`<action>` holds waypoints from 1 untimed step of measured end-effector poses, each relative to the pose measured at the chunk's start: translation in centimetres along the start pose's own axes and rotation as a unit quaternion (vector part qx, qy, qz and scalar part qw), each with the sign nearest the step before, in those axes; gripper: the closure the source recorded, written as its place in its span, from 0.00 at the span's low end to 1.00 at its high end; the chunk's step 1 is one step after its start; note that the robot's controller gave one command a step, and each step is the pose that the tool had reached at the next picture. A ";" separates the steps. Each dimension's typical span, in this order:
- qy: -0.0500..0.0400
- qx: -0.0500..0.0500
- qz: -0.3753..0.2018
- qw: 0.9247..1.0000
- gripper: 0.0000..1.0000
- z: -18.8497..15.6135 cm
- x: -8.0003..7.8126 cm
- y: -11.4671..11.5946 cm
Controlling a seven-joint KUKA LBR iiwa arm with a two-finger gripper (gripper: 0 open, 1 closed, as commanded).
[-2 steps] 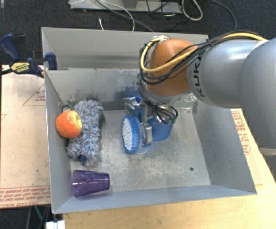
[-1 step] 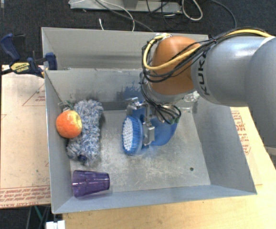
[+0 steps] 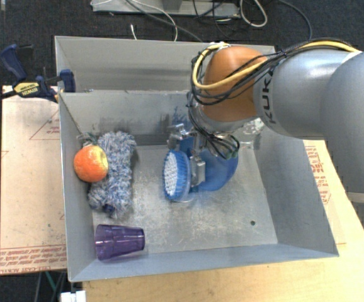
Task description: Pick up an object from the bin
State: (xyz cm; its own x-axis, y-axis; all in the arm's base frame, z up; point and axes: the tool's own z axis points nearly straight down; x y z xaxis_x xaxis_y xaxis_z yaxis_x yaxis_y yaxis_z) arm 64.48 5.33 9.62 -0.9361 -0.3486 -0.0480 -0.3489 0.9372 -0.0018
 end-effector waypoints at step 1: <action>0.005 0.002 0.026 1.000 0.00 1.3 0.3 1.0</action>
Offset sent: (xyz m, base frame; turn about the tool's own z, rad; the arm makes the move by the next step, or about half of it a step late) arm 0.0044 -0.0099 -0.0244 0.0164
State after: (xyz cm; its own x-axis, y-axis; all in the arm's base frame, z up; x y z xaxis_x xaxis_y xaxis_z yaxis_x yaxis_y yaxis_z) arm 63.88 6.18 8.32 -0.9532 -0.2997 -0.0391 -0.2998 0.9540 -0.0032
